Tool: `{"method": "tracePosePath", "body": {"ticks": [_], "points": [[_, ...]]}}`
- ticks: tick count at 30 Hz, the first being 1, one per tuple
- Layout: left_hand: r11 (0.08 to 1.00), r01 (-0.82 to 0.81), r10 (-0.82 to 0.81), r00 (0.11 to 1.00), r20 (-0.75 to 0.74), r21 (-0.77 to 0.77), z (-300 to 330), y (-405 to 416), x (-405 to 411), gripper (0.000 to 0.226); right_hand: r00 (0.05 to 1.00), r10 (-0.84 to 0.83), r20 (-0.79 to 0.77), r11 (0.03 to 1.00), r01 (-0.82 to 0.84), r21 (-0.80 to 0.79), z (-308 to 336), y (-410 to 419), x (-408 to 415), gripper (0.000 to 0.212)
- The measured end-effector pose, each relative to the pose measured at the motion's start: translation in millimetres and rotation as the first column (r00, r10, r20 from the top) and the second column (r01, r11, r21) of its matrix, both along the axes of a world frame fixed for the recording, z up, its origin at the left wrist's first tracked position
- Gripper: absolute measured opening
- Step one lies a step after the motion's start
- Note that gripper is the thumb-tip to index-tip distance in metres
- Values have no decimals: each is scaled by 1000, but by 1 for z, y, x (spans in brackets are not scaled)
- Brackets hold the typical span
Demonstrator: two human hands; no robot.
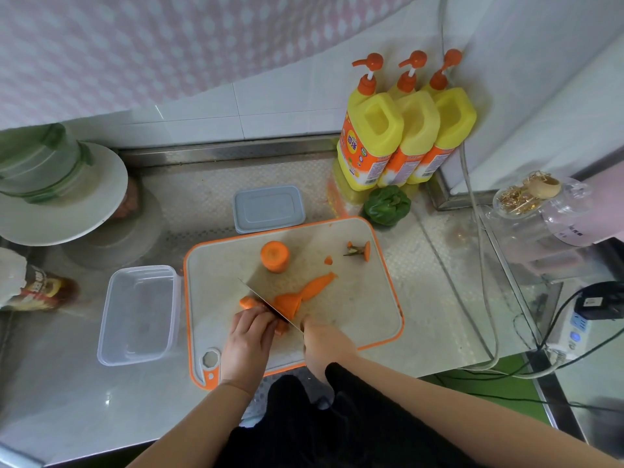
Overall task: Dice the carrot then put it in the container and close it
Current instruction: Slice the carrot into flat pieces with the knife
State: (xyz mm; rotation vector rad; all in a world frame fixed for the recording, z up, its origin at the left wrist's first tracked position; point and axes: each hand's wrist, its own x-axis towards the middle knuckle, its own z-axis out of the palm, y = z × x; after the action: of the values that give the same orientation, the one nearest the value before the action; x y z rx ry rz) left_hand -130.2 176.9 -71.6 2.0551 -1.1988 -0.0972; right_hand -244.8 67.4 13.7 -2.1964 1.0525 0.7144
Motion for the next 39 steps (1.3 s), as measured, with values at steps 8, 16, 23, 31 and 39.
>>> {"method": "tracePosePath", "body": {"ticks": [8,16,23,31,39], "points": [[1000,9,-9,999,35,8,-1,1,2,43,987,1,162,997,-13,75,3,1,-10,43],[1000,12,-12,999,47,17,-1,2,4,45,986,-34,163,994,16,107,-2,-3,-6,46],[999,34,-36,996,77,22,1,3,6,50,993,-84,81,996,85,-16,-4,-7,-6,29],[998,53,-55,990,131,19,0,4,8,48,994,-48,94,998,51,-38,-3,-3,-4,26],[997,71,-75,986,149,32,0,3,10,50,998,-22,63,999,24,-45,-6,-2,2,26]]}}
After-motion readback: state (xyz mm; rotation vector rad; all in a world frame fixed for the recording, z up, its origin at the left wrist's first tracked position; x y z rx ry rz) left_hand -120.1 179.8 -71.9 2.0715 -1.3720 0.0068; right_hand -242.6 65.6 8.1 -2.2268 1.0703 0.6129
